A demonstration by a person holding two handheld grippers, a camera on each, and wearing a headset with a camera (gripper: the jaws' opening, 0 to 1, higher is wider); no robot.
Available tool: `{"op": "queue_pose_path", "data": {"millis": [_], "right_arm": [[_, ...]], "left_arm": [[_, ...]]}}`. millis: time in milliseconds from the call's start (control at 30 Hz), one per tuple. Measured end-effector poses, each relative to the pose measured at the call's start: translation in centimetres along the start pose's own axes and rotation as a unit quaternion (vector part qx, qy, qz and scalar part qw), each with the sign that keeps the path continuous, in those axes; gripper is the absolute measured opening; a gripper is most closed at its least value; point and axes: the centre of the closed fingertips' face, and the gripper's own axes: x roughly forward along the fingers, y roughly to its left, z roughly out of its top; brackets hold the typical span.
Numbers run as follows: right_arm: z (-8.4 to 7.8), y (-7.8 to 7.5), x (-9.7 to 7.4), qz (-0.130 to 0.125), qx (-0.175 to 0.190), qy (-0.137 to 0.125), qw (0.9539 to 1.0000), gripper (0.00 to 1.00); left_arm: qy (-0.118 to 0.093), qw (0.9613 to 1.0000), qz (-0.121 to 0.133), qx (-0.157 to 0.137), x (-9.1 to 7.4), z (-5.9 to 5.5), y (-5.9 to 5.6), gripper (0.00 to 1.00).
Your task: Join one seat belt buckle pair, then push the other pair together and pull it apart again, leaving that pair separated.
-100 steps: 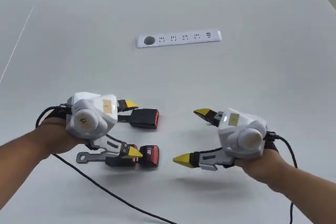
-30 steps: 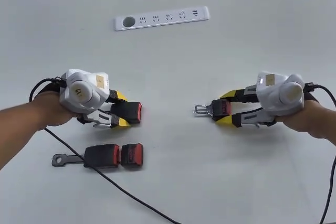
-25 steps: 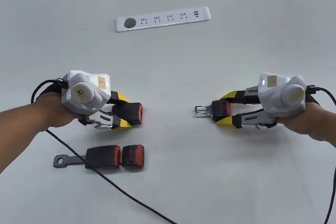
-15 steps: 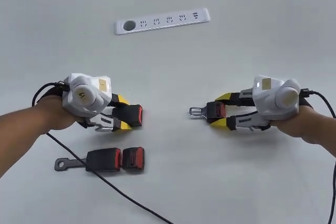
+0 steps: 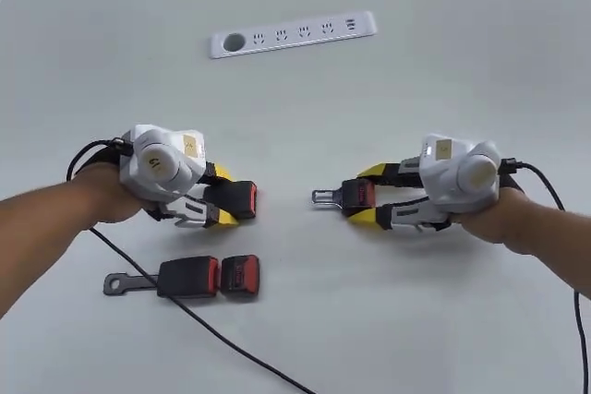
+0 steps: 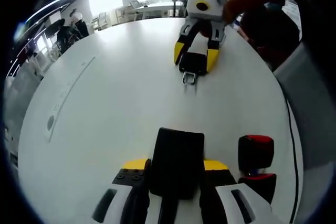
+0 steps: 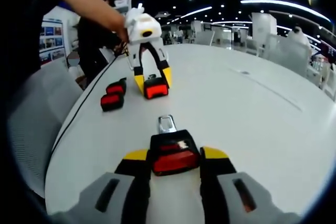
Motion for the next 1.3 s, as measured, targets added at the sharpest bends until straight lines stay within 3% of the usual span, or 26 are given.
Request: {"op": "queue_pose_path", "data": {"millis": [567,933,1133,1200,1300], "right_arm": [[2.7,0.7,4.4,0.018,-0.031,-0.001,0.9994,0.36],[3.5,1.3,6.3,0.019,-0.039,0.000,0.9991,0.36],[3.4,1.3,6.5,0.019,-0.045,0.009,0.9988,0.36],[3.7,1.7,7.1,0.020,-0.061,0.013,0.9978,0.36],[3.8,2.0,7.6,0.019,-0.052,0.016,0.9983,0.36]], "left_arm": [[0.011,0.9999,-0.003,0.011,0.0,-0.1,-0.2,0.37],[0.016,0.9996,-0.006,0.020,0.0,-0.2,-0.3,0.37],[0.012,0.9996,-0.007,0.022,0.0,-0.2,-0.3,0.37],[0.013,0.9995,-0.008,0.026,0.0,-0.2,-0.3,0.37],[0.013,0.9994,-0.010,0.031,0.0,-0.2,-0.3,0.37]]}}
